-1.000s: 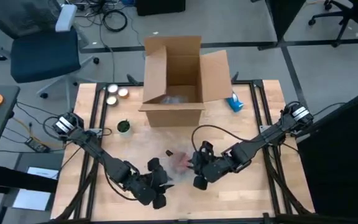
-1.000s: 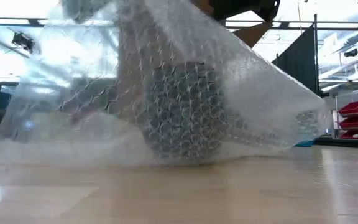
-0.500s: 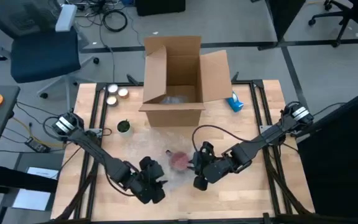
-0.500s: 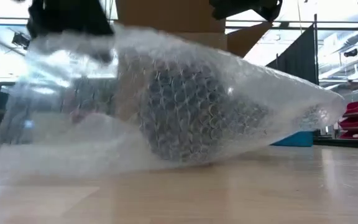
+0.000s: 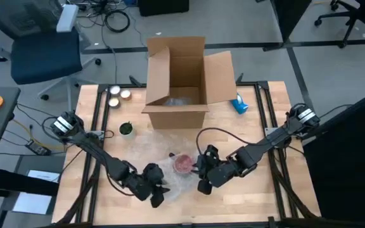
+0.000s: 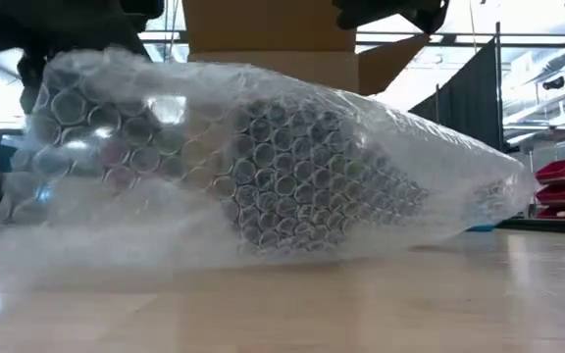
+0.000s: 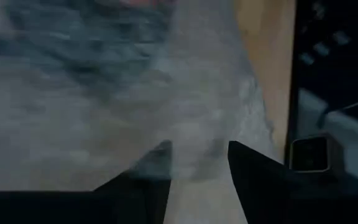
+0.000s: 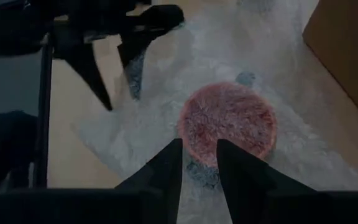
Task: Wrap mug
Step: Wrap the black cup with the transparent bubble wrap
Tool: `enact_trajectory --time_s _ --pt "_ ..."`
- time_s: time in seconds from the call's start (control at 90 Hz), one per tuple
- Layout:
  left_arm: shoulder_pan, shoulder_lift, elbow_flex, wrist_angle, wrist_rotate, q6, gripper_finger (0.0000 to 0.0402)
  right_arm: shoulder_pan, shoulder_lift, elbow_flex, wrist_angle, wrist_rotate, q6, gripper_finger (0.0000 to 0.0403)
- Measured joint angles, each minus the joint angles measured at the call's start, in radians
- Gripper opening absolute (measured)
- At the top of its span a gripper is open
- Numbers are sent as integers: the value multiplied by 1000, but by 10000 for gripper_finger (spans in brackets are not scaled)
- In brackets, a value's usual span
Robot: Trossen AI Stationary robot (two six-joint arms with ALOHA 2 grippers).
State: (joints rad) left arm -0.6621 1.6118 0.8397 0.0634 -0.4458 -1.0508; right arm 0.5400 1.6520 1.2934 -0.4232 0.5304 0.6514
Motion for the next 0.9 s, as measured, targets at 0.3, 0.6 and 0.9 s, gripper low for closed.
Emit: enact_trajectory --time_s 0.3,0.6,0.9 --pt "3 -18 -289 616 -29 -90 143 1 0 0 1 0 1 77" --pt "0 -18 -408 910 -72 -78 143 1 0 0 2 0 1 77" --pt "48 -18 -408 901 -119 -98 143 1 0 0 3 0 1 77"
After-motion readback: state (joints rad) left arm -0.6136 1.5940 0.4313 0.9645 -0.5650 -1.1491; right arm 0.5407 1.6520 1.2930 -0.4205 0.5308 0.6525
